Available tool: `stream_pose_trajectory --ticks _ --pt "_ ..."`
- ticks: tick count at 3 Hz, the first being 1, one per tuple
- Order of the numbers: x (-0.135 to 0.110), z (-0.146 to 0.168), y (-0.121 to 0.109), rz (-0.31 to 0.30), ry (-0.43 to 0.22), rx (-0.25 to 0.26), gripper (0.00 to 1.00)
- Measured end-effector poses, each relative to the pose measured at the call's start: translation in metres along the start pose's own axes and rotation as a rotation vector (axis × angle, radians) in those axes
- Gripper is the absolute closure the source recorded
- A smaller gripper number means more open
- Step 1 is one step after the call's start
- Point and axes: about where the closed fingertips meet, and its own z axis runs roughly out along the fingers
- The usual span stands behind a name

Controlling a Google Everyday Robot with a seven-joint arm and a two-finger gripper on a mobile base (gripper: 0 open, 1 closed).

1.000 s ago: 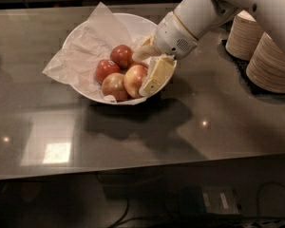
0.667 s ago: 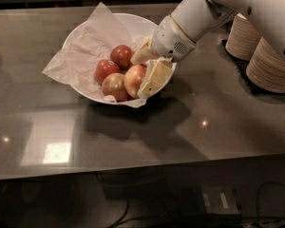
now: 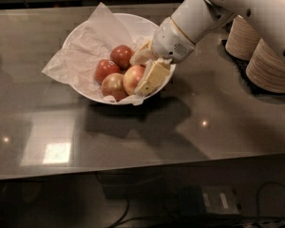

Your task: Pick apple from white bowl

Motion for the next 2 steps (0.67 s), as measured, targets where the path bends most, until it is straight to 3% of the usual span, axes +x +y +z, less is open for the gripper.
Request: stream_pose_trajectory --ticks 2 --pt "-0.0019 -0.0022 -0.0001 0.0 0.0 0.0 0.96"
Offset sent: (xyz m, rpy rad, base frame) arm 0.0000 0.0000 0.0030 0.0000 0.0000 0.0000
